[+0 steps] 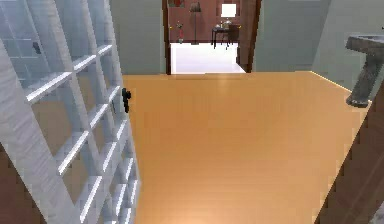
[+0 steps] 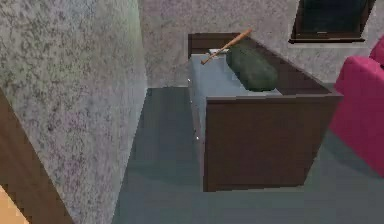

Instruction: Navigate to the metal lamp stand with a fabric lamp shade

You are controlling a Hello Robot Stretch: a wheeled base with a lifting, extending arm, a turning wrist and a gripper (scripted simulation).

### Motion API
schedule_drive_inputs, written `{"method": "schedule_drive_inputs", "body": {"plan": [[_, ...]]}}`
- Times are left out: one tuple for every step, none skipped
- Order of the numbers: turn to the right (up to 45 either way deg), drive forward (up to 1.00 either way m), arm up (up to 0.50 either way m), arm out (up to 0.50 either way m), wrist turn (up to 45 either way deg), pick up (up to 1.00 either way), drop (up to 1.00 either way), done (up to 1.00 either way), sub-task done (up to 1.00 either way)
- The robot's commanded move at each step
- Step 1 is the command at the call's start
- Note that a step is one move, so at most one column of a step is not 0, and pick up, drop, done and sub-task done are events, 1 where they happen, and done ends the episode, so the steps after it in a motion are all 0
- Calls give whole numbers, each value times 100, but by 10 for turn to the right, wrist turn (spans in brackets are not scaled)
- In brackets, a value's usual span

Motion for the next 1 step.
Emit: {"method": "schedule_drive_inputs", "body": {"plan": [[0, 100, 0, 0, 0, 0, 0, 0, 0]]}}
